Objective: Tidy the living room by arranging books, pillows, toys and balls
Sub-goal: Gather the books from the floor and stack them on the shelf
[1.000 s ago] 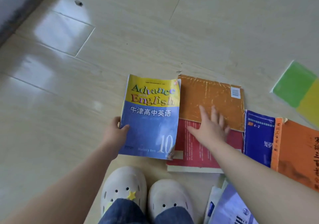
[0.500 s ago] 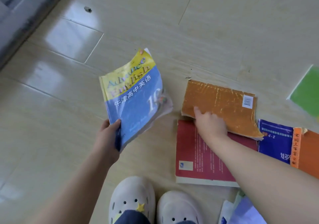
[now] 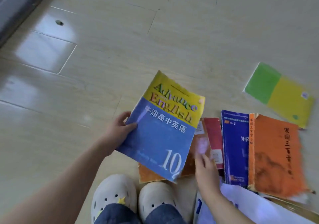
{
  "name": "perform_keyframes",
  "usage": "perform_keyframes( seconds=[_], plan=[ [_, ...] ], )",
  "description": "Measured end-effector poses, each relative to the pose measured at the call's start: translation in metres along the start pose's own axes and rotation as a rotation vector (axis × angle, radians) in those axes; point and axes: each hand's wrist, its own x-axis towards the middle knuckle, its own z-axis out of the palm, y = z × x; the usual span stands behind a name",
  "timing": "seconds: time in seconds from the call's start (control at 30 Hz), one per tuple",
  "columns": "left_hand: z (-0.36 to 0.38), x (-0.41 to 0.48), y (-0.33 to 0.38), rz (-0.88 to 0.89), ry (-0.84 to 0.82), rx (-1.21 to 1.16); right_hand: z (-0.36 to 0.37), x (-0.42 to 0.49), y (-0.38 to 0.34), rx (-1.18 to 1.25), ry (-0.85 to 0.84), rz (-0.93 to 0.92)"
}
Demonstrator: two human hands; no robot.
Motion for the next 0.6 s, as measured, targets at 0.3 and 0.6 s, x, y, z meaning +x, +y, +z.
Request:
perform_keyframes(
  seconds=[0.3, 0.6],
  plan=[
    [0.075, 0.034, -0.016, 0.128, -0.214, 1.123, 0.026, 0.024, 0.022, 1.035, 0.244, 0.647],
    [0.052, 0.047, -0.013, -0.125, -0.195, 1.027, 0.035, 0.033, 0.021, 1.128, -0.023, 0.626]
  ],
)
